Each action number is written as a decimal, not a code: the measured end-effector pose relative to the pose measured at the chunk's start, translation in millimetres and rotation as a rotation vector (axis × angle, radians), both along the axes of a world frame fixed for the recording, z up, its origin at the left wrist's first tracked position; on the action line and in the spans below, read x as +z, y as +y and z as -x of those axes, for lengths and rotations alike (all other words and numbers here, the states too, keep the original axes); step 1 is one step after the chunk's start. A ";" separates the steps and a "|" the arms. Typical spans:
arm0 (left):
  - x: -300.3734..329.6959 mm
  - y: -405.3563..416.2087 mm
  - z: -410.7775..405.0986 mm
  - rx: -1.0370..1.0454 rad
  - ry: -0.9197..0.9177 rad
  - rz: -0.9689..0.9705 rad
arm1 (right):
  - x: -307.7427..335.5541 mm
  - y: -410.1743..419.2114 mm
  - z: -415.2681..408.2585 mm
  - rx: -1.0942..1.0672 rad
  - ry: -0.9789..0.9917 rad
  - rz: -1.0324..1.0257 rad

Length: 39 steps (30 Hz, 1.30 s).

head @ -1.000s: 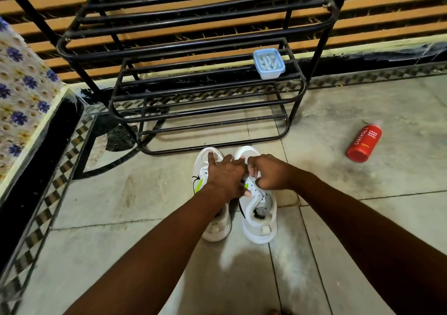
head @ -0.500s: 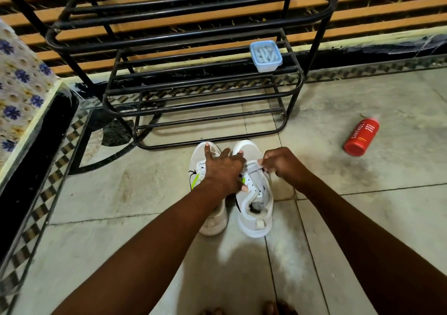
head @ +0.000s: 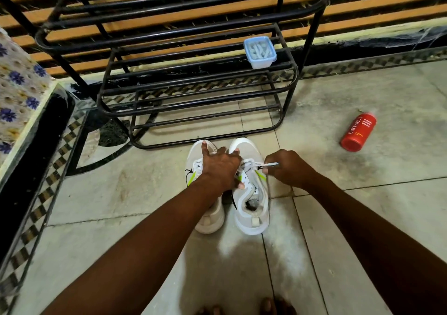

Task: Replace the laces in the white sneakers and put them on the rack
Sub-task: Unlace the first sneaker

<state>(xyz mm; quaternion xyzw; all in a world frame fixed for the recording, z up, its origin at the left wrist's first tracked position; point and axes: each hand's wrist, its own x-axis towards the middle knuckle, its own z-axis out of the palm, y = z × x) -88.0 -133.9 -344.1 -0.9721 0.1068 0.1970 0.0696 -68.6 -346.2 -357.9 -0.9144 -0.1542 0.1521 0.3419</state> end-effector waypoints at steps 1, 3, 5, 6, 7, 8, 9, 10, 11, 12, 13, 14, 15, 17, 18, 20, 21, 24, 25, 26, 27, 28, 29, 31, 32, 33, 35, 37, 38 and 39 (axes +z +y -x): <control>-0.2 0.5 -0.1 0.000 -0.003 -0.001 | 4.0 -1.5 1.8 -0.014 0.009 -0.105; -0.3 -1.0 -0.5 0.003 -0.007 0.005 | 10.6 -2.3 5.1 -0.212 0.067 -0.551; 0.8 -1.1 0.4 0.006 0.003 0.005 | 13.7 4.0 11.8 -0.465 0.215 -0.951; 1.0 -0.7 0.4 0.005 0.004 0.003 | 10.2 7.2 14.0 -0.555 0.292 -1.065; 0.9 -0.3 0.3 0.005 0.002 0.001 | 6.1 9.3 15.4 -0.599 0.391 -1.179; 0.8 0.7 0.2 0.007 0.002 -0.003 | 2.3 9.9 15.6 -0.617 0.510 -1.272; 0.5 1.1 0.2 0.008 0.003 -0.005 | 0.9 8.5 14.3 -0.618 0.613 -1.302; -0.1 1.8 0.0 0.008 0.004 -0.006 | -0.2 6.6 12.4 -0.590 0.661 -1.219; -0.6 1.8 -0.1 0.006 0.006 -0.004 | 0.7 5.3 12.0 -0.508 0.595 -1.018; -1.1 1.7 -0.1 0.006 0.009 -0.002 | -0.7 2.8 11.8 -0.390 0.406 -0.703; -0.9 1.4 0.1 0.007 0.012 0.001 | -1.4 1.8 12.1 -0.238 0.203 -0.405; -1.2 0.0 -0.2 0.008 0.011 0.005 | -3.5 1.2 11.2 -0.097 0.059 -0.189; -0.9 -0.5 -0.1 0.011 0.013 0.002 | -4.6 1.7 10.7 0.017 -0.004 -0.059; 0.6 -1.6 -0.1 0.017 0.018 -0.005 | -1.8 4.6 7.7 0.158 -0.099 0.070; 0.4 -1.1 0.3 0.019 0.021 -0.007 | -1.8 6.9 6.5 0.200 -0.147 0.124; 0.0 -2.1 0.7 0.011 0.018 -0.014 | -4.6 7.7 2.9 0.203 -0.198 0.175; 0.8 -2.3 -0.4 0.006 0.022 -0.017 | -5.7 9.6 2.0 0.168 -0.254 0.196; 0.4 -2.7 -2.5 0.009 0.021 -0.014 | -1.7 19.2 8.2 -0.097 -0.400 0.197; 1.1 -3.8 -3.1 0.009 0.023 -0.012 | 4.9 22.8 11.1 -0.210 -0.420 0.127; 1.2 -4.4 -3.0 0.010 0.026 -0.006 | 14.1 27.8 13.4 -0.327 -0.422 0.027; 1.0 -4.1 -2.5 0.011 0.026 -0.002 | 23.0 32.1 14.3 -0.440 -0.411 -0.095; 0.4 -4.3 -1.8 0.013 0.022 0.002 | 33.5 34.5 12.6 -0.532 -0.396 -0.229; 0.5 -3.9 -1.3 0.015 0.020 0.001 | 43.9 35.6 9.1 -0.586 -0.379 -0.395; 0.9 -3.2 0.2 0.018 0.023 -0.005 | 63.9 30.6 1.9 -0.571 -0.232 -0.763; 0.7 -2.8 0.2 0.021 0.024 -0.003 | 69.7 24.2 -3.3 -0.506 -0.160 -0.874; -0.1 -2.1 0.2 0.025 0.027 0.003 | 73.2 17.9 -6.3 -0.421 -0.142 -0.865; -2.0 -1.0 -1.4 0.029 0.029 0.014 | 67.3 7.4 -8.3 -0.282 -0.249 -0.623; -3.1 0.5 -2.8 0.028 0.032 0.018 | 47.8 6.4 -4.4 -0.179 -0.306 -0.429; -3.3 0.7 -3.3 0.025 0.031 0.021 | 36.1 8.4 -1.4 -0.127 -0.295 -0.355; -2.9 1.0 -3.3 0.024 0.030 0.022 | 22.8 12.4 0.9 -0.085 -0.262 -0.280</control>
